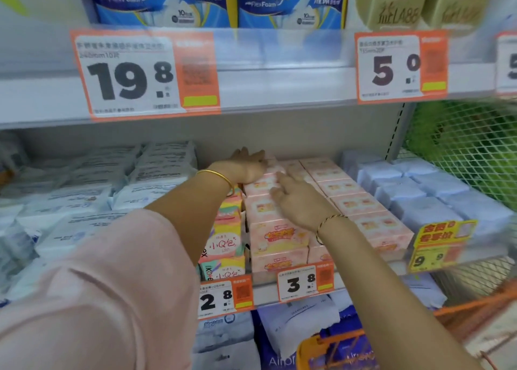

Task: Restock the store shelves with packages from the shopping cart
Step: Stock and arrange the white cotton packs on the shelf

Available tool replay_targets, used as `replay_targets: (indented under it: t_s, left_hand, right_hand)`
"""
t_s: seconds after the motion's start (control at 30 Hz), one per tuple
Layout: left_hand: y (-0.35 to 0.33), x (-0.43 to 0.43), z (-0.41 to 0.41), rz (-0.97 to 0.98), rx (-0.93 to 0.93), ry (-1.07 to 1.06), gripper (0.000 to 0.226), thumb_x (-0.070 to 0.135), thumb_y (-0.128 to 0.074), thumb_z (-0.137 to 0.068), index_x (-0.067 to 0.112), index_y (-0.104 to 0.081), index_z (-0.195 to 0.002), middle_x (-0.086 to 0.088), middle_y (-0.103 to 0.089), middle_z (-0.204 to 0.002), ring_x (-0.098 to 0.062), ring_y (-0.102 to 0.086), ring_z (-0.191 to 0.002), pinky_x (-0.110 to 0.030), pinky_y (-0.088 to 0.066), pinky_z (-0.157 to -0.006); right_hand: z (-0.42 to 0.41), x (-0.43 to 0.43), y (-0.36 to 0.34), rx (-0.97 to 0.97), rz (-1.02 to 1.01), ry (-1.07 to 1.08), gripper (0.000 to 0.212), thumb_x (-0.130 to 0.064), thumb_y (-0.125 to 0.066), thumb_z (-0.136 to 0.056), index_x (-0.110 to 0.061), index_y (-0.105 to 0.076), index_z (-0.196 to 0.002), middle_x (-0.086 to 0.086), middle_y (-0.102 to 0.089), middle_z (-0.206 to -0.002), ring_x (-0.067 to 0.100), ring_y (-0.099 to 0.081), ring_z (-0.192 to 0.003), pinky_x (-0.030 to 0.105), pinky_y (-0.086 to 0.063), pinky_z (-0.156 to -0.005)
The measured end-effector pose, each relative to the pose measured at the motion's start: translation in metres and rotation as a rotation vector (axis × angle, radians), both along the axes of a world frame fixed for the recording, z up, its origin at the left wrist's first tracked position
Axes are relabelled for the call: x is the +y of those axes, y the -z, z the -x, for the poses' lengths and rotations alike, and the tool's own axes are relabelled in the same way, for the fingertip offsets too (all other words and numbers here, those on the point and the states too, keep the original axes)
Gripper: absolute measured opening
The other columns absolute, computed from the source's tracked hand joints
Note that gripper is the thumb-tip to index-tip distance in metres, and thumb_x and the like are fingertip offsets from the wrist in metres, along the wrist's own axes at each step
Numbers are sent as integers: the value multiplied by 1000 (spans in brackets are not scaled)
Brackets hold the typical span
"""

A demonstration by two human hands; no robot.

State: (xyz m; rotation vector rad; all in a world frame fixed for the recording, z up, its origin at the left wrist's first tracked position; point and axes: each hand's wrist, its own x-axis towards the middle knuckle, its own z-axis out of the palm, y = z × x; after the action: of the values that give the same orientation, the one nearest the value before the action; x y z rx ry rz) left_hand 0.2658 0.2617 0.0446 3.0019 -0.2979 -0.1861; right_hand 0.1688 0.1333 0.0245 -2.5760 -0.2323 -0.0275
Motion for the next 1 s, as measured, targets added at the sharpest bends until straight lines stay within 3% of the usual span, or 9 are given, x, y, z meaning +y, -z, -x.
replay_targets:
  t_s: [0.1, 0.47, 0.77, 0.9, 1.0]
  left_hand:
    - [2, -4, -6, -3, 16, 11, 52, 43, -17, -101, 28, -9, -150, -14, -1, -158, -32, -3, -146, -41, -6, -119]
    - [2, -5, -8, 35, 21, 34, 50, 41, -18, -102, 29, -12, -150, -12, -2, -159, -28, -2, -146, -35, -3, -117]
    - [7, -1, -11, -43, -12, 40, 50, 45, -14, -100, 36, -7, -149, -8, -2, -159, -27, -3, -146, -42, -6, -119]
    - [6, -1, -10, -72, -36, 44, 50, 44, -13, -100, 36, -8, -149, -8, -4, -159, -26, -6, -146, -44, -8, -119]
    - [3, -5, -6, -65, -24, 39, 51, 46, -11, -100, 35, -6, -149, -9, -3, -159, -26, -4, -146, -44, -6, -119]
  right_hand:
    - [3, 0, 2, -17, -50, -3, 51, -28, -29, -102, -10, -20, -149, 6, -3, -159, 25, -16, -144, 30, -17, -114]
    - [4, 3, 2, -46, -41, 1, 49, -26, -29, -102, -7, -23, -147, 11, -2, -159, 28, -26, -140, 31, -25, -110]
    - [1, 3, 4, -49, -29, 8, 47, -27, -31, -101, -6, -30, -143, 13, -9, -157, 32, -30, -137, 36, -30, -110]
    - [-2, 2, 6, -57, -77, 14, 44, -28, -32, -101, -5, -38, -137, 14, -19, -153, 34, -34, -134, 39, -33, -108]
    - [-4, -8, 3, -133, -153, 11, 42, -29, -32, -100, -4, -45, -131, 16, -40, -139, 32, -40, -127, 36, -35, -104]
